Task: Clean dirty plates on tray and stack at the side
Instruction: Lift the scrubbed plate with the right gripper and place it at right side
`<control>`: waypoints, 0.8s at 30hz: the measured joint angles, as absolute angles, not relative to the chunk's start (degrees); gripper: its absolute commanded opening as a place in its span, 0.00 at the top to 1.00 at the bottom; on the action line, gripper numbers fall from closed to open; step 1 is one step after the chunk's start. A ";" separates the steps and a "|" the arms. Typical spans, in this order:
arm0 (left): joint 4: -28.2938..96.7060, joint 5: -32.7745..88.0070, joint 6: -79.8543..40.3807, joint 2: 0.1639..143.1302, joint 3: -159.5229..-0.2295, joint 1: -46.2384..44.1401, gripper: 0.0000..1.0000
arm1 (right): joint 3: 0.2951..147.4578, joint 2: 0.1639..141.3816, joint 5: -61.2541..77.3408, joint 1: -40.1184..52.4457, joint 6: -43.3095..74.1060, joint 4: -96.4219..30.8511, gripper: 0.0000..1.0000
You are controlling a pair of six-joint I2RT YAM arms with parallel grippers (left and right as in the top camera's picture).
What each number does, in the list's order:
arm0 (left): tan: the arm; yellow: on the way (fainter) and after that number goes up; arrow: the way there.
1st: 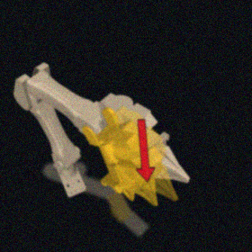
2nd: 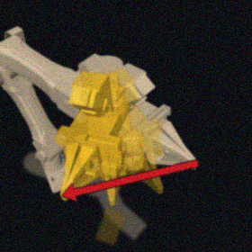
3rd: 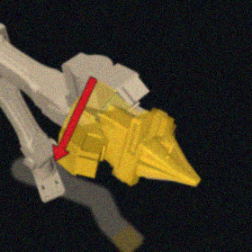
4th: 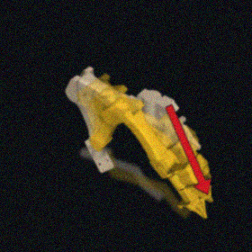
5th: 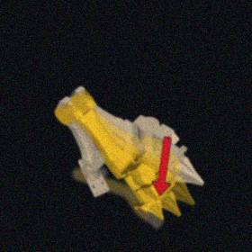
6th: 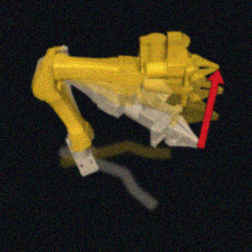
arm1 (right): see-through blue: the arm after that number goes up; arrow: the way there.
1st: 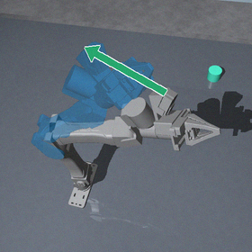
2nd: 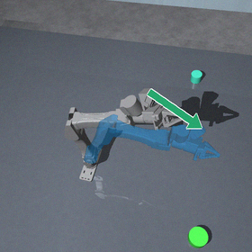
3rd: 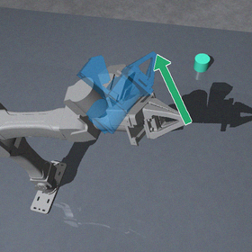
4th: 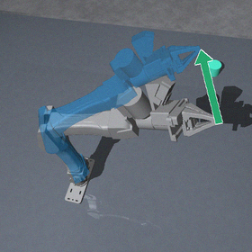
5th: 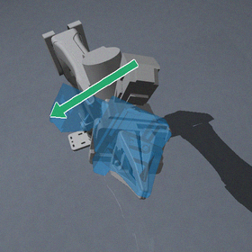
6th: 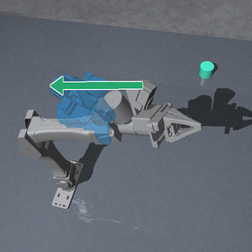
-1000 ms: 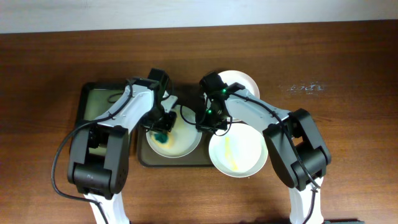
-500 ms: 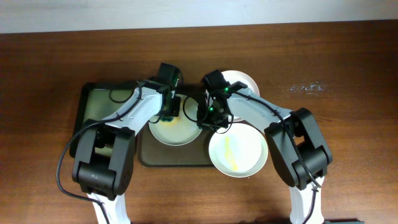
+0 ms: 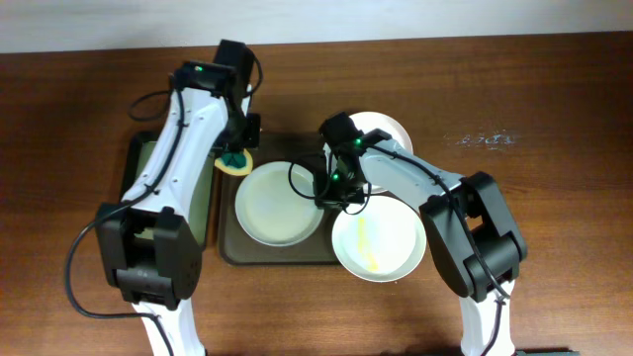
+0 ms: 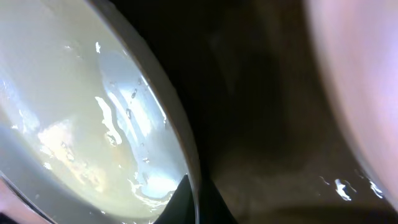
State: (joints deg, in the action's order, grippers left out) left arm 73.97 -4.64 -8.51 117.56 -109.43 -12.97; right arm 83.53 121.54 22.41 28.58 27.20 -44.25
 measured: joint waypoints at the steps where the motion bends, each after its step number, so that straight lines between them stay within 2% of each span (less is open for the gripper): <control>1: 74.35 -2.28 -7.60 117.56 -110.06 -12.10 1.00 | 84.12 121.43 20.93 28.69 26.13 -46.39 0.96; 4: 74.37 5.52 -5.23 117.56 -110.39 -7.70 1.00 | 86.08 118.72 11.60 30.39 24.10 -51.59 0.96; 9: 74.13 9.28 -4.29 117.56 -110.39 -1.83 1.00 | 87.74 108.81 -10.09 38.92 23.31 -54.08 0.96; 24: 73.06 10.13 -4.08 117.56 -110.39 -1.26 1.00 | 87.88 105.14 -79.11 63.55 23.75 -54.00 0.96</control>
